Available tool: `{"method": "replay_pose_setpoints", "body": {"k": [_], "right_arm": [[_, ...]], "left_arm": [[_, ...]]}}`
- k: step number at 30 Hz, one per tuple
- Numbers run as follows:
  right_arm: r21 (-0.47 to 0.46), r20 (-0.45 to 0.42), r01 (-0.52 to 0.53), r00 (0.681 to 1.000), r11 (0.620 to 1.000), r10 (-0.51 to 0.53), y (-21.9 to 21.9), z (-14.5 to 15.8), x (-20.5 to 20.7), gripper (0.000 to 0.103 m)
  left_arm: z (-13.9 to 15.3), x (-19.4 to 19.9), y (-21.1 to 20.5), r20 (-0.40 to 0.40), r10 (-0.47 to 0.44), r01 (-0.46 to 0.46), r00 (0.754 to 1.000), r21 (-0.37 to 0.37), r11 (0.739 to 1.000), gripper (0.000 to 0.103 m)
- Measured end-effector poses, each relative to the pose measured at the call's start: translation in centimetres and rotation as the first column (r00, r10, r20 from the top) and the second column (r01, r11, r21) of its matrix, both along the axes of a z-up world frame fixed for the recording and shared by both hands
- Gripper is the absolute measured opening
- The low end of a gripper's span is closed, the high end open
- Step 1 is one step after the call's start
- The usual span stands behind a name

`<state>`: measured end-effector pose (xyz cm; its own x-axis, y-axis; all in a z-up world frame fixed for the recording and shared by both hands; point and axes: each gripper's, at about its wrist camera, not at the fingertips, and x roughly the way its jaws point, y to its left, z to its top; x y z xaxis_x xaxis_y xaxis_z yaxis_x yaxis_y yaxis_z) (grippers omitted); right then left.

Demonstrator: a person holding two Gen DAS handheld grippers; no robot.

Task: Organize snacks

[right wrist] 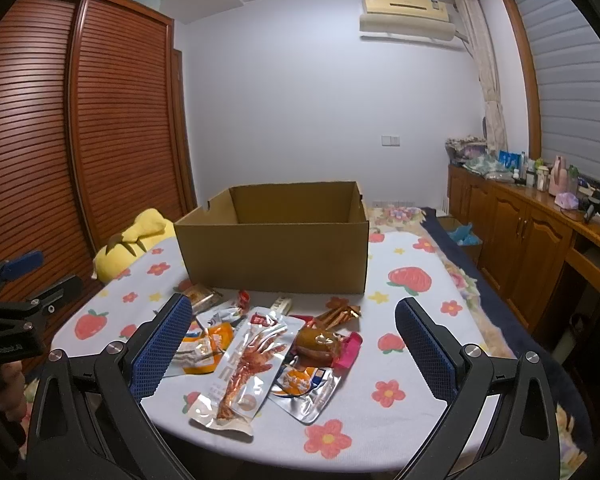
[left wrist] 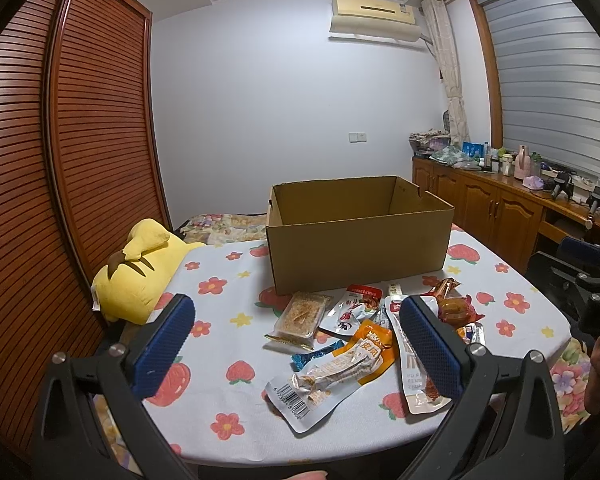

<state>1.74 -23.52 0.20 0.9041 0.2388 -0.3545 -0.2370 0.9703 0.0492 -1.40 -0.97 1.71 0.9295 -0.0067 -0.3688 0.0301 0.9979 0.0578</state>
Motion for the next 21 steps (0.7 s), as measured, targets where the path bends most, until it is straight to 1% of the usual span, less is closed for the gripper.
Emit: {"method": "replay_pose_setpoints", "body": {"k": [21], "right_arm": [[0.002,0.001,0.0,1.0,1.0,0.0,0.2,0.11,0.08,0.103]], "left_arm": [[0.0,-0.42,-0.43,0.009,-0.002,0.002,1.0,0.005,1.0,0.103]]}}
